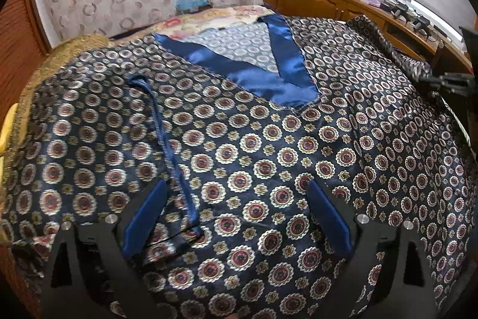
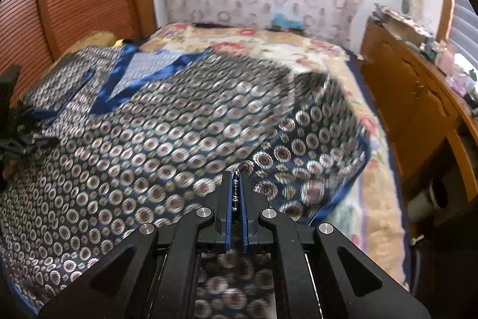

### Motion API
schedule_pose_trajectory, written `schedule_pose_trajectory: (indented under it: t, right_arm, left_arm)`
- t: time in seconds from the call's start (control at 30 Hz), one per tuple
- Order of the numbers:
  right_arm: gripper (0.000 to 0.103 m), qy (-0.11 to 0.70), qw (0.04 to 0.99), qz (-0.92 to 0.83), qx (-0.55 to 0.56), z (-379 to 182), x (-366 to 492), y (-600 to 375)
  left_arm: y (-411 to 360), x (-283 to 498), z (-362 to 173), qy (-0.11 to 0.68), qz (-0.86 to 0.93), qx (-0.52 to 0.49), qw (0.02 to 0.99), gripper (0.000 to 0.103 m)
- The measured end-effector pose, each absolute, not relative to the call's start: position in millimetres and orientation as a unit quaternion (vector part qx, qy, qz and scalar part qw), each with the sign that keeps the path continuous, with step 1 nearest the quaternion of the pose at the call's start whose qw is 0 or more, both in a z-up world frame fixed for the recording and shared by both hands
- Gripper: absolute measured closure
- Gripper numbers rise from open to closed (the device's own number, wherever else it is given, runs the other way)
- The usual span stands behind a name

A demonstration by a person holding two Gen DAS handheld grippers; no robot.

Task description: Fold small clothes

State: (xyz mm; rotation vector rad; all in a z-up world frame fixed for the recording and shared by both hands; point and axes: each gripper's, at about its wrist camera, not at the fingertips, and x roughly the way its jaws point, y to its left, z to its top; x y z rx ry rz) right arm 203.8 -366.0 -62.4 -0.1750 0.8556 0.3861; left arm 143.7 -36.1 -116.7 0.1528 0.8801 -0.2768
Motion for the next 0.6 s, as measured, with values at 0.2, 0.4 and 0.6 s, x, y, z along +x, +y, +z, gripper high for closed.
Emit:
schedule_pose_trajectory:
  t: [0.2,0.4,0.6]
  right_arm:
    - [0.1,0.427,0.878,0.199,-0.089,-71.7,194.4,-354.2]
    - [0.087,0.424,0.882,0.185,-0.092,-63.4,185.0,-357.9]
    - [0.057,0.39,0.902,0.163,-0.082,-33.4,176.7,-382.7]
  left_arm:
    - [-27.5,121.3,-87.8,0.379,-0.139,0.041,0.914,0.008]
    - [-26.2,94.1,-57.4,0.336,-0.151,0.028,0.929,0.008]
    - [-34.9,81.7,-44.5,0.316,-0.16,0.021,0.935,0.008]
